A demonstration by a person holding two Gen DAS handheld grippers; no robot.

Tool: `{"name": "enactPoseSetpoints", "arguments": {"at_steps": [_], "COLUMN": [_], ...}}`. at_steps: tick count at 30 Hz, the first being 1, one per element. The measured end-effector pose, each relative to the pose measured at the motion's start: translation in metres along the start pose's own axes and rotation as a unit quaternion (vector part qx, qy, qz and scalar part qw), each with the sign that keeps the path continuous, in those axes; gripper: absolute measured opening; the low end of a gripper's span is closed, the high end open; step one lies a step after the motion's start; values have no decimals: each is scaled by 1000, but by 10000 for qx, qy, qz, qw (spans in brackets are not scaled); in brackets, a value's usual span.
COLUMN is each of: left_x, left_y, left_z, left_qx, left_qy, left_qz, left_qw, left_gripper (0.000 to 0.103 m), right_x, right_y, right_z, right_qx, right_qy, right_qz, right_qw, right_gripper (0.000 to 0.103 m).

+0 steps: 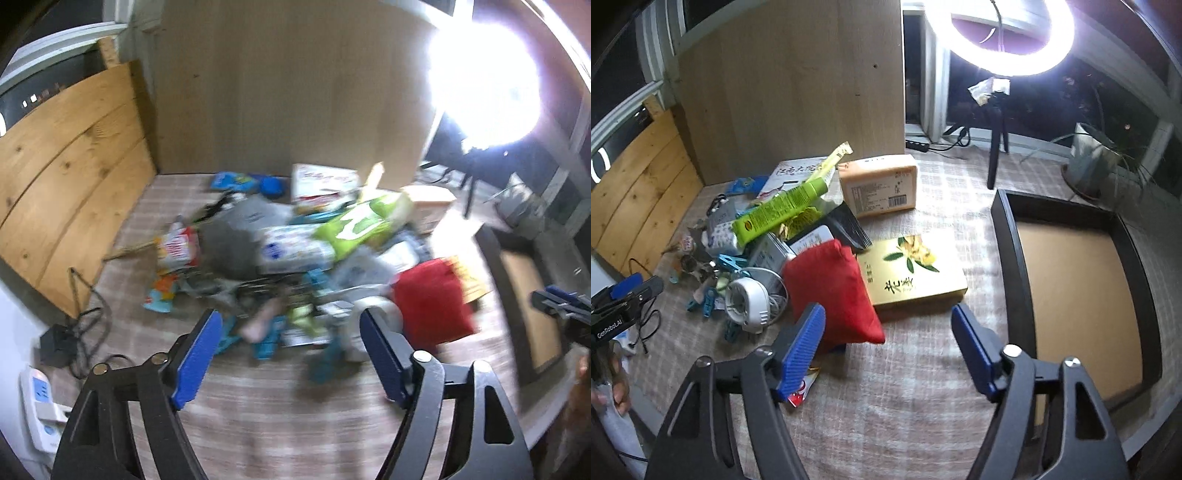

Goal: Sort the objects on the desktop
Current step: 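Move the right tool toward the red cloth pouch on the pile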

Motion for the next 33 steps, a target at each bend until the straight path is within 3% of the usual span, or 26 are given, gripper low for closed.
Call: {"name": "enactPoseSetpoints", "arguments": {"at_steps": [2,7,12,15,17,18,24,27,30,33], "left_x": [-14,-59,-74,-54,-32,-27,-4,12,30,36], "left_y": [-14,-57,-75,-58,-31,-23,37,59,75,88], "left_z": [18,53,76,92,106,112,135,144,151,152], "left_qx": [225,198,-294,-137,8,39,88,172,262,367], "left_qy": [-13,244,404,315,329,351,370,419,636,546], "left_qz": [19,319,722,548,269,196,-198,-404,-597,-765], "left_qw": [9997,9990,9961,9979,9991,9992,9991,9982,9958,9949], "left_gripper": [72,72,72,72,72,70,61,59,55,55], "right_x": [-18,-62,-82,-72,-59,-52,-33,-31,-25,-15], "right_y": [-13,-52,-65,-44,-24,-11,35,54,68,83], "right_z": [7,25,31,33,36,36,31,32,31,29], "right_qx": [-275,-573,-743,-937,-969,-1011,-905,-744,-864,-928], "right_qy": [34,-5,-293,-268,-183,-110,-223,-229,-101,-19], "right_qz": [-74,54,188,66,-99,-194,-414,-571,-670,-855], "right_qw": [9996,9983,9966,9952,9951,9946,9948,9953,9940,9920], "right_gripper": [64,64,64,63,50,48,48,38,38,36]}}
Point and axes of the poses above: each gripper's, at about its wrist camera, not at the fingertips, and y roughly the way its jaws point, z to its right, x to its underside, the point moved 8 cm from there along y, roughly the way its jaws point, and after that the axes turned 10 degrees about -x, right-handed, at the moved point
